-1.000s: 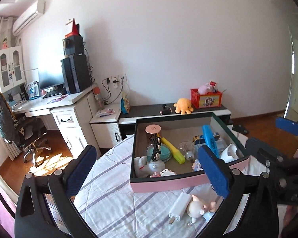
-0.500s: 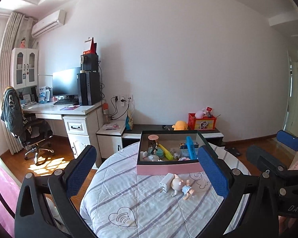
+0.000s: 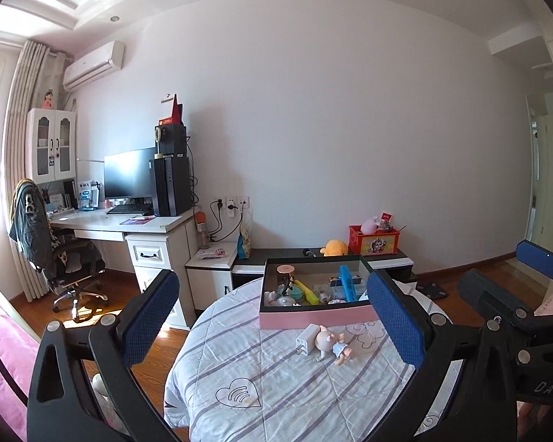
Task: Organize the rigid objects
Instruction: 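Withdraw both tools from the box back toward the remaining items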
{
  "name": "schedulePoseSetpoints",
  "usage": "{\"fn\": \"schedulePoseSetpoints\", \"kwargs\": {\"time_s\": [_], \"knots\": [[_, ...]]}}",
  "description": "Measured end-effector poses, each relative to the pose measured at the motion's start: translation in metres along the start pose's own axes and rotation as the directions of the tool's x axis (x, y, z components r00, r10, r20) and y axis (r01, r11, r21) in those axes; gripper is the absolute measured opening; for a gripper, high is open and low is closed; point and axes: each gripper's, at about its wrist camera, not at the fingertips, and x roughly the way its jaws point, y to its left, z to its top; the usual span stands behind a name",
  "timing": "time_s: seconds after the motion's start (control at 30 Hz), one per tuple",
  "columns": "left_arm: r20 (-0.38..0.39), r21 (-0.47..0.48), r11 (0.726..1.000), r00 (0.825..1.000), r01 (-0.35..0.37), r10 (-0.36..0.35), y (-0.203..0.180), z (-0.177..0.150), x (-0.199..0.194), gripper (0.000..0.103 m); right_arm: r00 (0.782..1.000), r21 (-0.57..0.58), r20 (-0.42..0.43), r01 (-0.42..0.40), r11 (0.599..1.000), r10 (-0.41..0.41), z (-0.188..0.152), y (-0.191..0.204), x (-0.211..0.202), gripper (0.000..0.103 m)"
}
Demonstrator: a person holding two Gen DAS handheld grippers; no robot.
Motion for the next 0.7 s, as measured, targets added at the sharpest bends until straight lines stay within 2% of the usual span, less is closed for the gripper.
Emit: {"fn": "schedulePoseSetpoints", "kwargs": {"time_s": [0.4,0.7], "knots": [[-0.030,0.002,1.000,1.000,-0.001,0.001,0.000,-0.006,0.010,0.103,1.000,0.000,-0.024,0.003,1.000,-0.003,-0.007,0.001,0.007,0.103],[-0.092,0.009,1.000,0.996,0.006,-0.005,-0.004,-0.021,0.043,0.103,0.997,0.008,-0.081,0.009,1.000,-0.008,-0.017,-0.004,0.033,0.103]]}}
